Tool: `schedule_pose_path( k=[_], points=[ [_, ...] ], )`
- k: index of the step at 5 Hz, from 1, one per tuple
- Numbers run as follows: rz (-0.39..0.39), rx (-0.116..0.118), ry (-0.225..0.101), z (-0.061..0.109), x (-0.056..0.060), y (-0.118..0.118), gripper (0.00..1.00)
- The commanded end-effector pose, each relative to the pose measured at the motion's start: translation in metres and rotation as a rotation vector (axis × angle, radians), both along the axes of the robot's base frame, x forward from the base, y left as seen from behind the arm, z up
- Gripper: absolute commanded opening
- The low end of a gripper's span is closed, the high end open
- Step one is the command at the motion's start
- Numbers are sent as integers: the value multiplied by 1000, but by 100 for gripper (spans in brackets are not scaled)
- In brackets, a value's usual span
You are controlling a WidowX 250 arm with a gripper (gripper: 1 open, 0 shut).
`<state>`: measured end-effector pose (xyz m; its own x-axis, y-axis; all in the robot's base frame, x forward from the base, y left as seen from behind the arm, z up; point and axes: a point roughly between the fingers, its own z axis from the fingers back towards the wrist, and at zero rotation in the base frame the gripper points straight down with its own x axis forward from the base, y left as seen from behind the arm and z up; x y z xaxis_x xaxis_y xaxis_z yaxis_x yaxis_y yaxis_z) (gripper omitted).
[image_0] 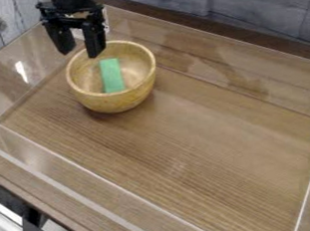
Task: Move green object from inside the wooden bowl to the table next to it
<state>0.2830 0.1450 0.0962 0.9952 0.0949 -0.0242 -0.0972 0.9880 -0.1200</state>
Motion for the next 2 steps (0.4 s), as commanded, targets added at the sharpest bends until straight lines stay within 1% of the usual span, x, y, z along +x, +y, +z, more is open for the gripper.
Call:
schedule_pose_path(
  k=[1,2],
  points=[
    [-62,35,-57,26,1,-8,100],
    [-91,33,-52,20,4,-14,100]
  ],
)
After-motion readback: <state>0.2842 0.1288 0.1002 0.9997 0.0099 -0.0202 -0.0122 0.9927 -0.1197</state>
